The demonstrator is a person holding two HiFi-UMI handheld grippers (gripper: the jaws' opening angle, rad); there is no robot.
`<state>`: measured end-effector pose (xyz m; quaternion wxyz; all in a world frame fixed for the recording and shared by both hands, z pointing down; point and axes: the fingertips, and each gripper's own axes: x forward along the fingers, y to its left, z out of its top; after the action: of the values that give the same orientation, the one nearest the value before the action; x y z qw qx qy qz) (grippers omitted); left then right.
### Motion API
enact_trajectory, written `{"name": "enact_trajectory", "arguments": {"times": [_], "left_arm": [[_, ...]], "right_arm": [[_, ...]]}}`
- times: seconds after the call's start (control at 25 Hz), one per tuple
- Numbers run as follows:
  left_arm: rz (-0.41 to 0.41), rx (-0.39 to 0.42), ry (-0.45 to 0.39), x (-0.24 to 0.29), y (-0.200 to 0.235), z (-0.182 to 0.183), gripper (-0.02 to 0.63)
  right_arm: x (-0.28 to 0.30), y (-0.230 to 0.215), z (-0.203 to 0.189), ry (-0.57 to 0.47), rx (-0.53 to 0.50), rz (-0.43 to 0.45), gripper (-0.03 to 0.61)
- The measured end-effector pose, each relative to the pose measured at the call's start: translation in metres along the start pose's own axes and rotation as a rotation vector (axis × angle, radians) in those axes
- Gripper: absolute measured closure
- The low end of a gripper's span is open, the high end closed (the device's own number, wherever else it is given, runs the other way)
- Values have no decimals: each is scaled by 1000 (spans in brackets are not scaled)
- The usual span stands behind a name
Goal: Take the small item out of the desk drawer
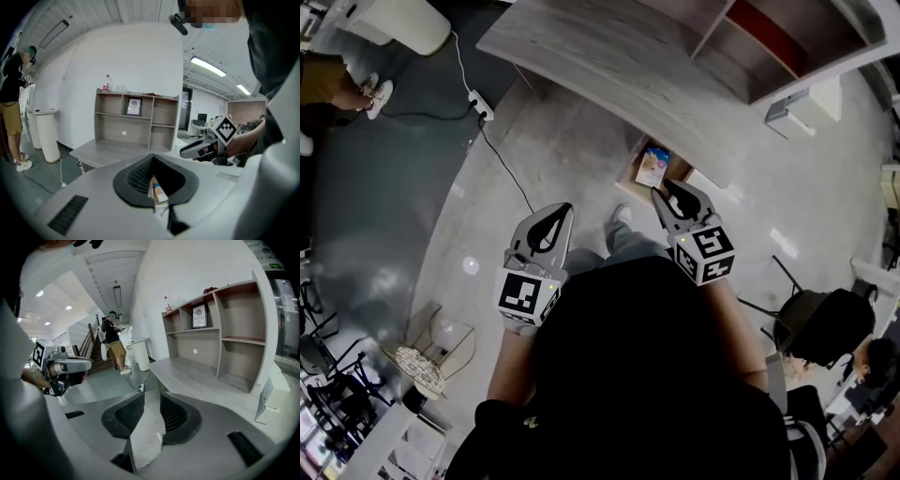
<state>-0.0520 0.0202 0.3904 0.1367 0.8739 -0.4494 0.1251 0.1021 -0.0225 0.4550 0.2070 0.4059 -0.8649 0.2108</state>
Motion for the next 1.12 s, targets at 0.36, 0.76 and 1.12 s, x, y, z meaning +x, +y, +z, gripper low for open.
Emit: {"name": "enact_trajectory", "arguments": {"times": [0.36,0.76,1.12], "left_arm": [[-13,-8,73,35,7,-1,606],[-56,16,147,39,35,-8,606],[-37,7,209,25,62,-21,606]], "right_arm": [[48,-50,-71,206,158,-50,402],[99,-100,-153,345,283,-223,308],[151,-134,-228,478,387,-330,239]]}}
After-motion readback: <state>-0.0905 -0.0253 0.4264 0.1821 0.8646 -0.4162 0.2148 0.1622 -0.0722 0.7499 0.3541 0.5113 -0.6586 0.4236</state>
